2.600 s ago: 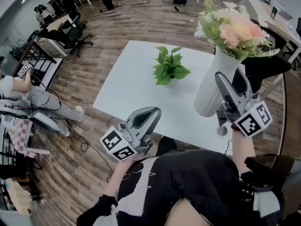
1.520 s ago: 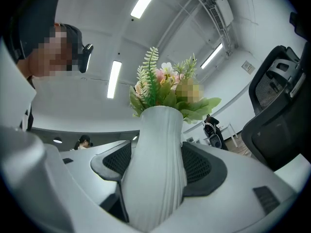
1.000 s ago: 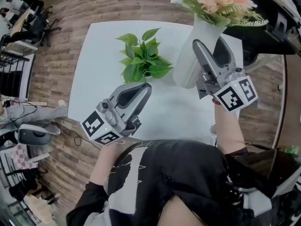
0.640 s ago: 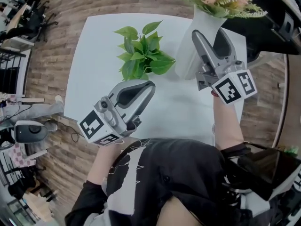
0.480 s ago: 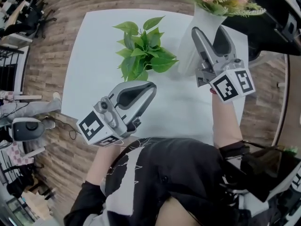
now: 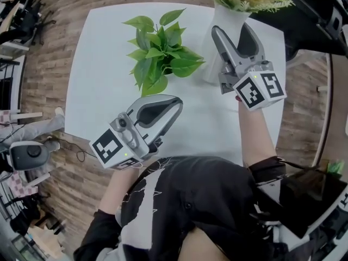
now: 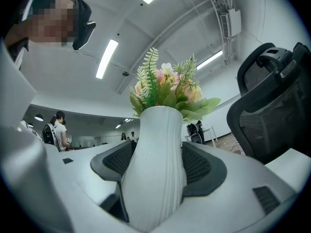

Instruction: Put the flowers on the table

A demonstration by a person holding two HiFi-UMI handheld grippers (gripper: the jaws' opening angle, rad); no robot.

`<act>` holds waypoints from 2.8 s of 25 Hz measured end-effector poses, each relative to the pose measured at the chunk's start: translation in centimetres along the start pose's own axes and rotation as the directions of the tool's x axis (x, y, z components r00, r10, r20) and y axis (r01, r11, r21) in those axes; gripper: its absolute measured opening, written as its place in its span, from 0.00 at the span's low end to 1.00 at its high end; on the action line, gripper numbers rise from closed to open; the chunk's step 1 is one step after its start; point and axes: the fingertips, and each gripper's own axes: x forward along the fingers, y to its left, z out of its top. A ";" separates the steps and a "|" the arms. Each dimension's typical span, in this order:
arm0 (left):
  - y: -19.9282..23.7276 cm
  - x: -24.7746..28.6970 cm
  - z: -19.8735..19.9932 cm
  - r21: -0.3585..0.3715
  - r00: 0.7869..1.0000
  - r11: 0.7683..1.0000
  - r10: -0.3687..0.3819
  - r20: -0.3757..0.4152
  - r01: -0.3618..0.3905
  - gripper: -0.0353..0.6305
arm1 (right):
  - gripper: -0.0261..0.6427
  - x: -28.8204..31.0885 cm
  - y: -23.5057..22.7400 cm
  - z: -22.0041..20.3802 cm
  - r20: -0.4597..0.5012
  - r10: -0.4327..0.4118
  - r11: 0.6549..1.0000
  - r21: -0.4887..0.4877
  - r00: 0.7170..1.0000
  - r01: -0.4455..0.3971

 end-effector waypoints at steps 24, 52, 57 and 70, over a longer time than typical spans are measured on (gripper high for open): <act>-0.2 -1.0 -2.4 0.034 1.000 0.999 0.003 0.016 -0.003 0.07 | 0.54 -1.8 0.9 -1.7 0.096 0.005 0.999 -0.051 0.995 0.000; -1.6 -0.7 -3.0 -0.016 1.000 1.000 0.015 0.022 -0.014 0.07 | 0.54 -2.9 2.3 -2.2 0.051 0.011 0.993 -0.120 0.999 -0.005; -2.2 -0.4 -1.5 -0.023 1.000 1.000 0.014 0.022 -0.014 0.07 | 0.54 -3.0 2.5 -2.2 -0.002 0.012 0.992 -0.129 1.000 -0.012; -2.5 -0.3 0.0 -0.069 0.999 0.997 0.048 0.024 -0.046 0.07 | 0.54 -3.4 2.9 -2.2 -0.116 -0.018 0.992 -0.127 0.993 0.003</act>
